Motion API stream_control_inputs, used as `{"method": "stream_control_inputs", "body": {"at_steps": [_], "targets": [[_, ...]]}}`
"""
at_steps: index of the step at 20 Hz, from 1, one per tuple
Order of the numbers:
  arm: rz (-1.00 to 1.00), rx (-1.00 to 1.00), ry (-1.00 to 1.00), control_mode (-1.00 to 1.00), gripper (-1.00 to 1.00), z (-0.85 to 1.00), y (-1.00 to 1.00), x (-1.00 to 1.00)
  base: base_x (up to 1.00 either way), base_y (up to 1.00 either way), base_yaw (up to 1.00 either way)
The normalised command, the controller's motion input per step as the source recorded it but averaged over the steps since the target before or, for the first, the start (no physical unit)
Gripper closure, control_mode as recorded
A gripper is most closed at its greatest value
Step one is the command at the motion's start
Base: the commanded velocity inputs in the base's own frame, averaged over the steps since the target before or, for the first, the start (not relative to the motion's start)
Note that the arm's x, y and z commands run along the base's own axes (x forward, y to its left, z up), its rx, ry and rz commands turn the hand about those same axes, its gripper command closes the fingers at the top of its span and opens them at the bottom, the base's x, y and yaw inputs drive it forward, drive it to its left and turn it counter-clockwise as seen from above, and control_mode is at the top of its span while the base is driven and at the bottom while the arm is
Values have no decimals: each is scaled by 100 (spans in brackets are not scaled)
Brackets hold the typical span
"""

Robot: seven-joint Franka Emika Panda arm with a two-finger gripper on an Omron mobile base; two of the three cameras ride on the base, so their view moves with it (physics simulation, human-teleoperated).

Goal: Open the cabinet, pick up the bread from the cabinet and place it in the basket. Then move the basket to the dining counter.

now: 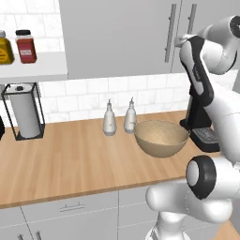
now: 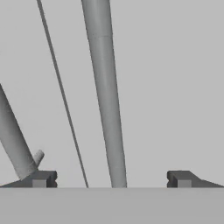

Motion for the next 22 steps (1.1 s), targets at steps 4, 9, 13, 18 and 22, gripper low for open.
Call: {"method": "stream_control_inputs", "body": {"at_steps": [4,9,13,18,22], "targets": [[6,2,0,-100,-100,-1,-24,48,0,0,0],[1,0,0,-100,-100,-3,7,44,0,0,0],[-1,0,0,-100,-100,-5,34,40,0,0,0],[-1,0,0,-100,100,-12,17,49,0,0,0],[0,0,0,-100,100,-29,-16,30,0,0,0]]}}
